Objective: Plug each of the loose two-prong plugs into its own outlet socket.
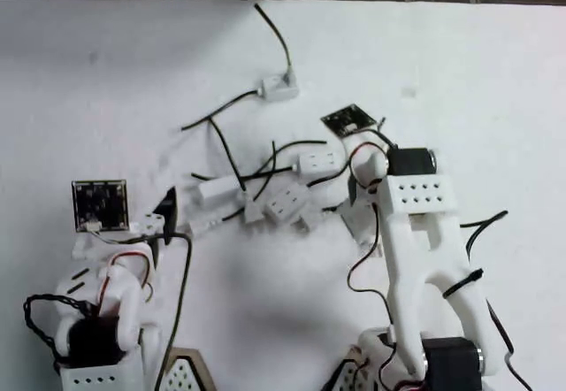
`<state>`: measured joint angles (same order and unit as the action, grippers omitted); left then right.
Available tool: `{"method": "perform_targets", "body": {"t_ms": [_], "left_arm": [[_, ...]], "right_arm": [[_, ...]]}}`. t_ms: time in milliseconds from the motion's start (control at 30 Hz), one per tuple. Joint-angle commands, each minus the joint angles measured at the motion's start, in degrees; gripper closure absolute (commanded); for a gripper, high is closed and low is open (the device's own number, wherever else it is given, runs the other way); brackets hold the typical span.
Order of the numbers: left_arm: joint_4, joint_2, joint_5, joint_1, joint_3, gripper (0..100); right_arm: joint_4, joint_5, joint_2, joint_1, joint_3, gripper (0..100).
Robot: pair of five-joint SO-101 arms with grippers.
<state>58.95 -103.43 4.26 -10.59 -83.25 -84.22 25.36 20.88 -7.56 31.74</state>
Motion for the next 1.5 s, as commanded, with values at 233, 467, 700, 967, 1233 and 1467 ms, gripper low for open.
{"method": "perform_targets", "body": {"t_ms": [233, 467, 700, 967, 1233, 1467], "left_arm": [[-1.2, -0.3, -0.4, -0.4, 0.3, 74], [-1.2, -0.3, -0.4, -0.4, 0.3, 74], [-1.2, -0.3, -0.4, -0.4, 0.3, 74], [-1.2, -0.3, -0.4, -0.5, 0.3, 74], [-1.2, -0.3, -0.4, -0.5, 0.3, 74], [-1.2, -0.3, -0.4, -0.5, 0.3, 74]], "right_arm": [[7.4, 0.4, -10.5, 2.2, -1.4, 84.3], [10.4, 0.4, -20.9, 1.1, -2.6, 90.9], [10.6, 0.4, -21.6, 1.1, -2.8, 87.6], [10.7, 0.5, -22.7, 4.4, -2.6, 87.2], [10.8, 0.8, -31.9, 5.6, -5.9, 87.5], [10.8, 0.8, -36.0, 5.4, -9.5, 90.2]]}}
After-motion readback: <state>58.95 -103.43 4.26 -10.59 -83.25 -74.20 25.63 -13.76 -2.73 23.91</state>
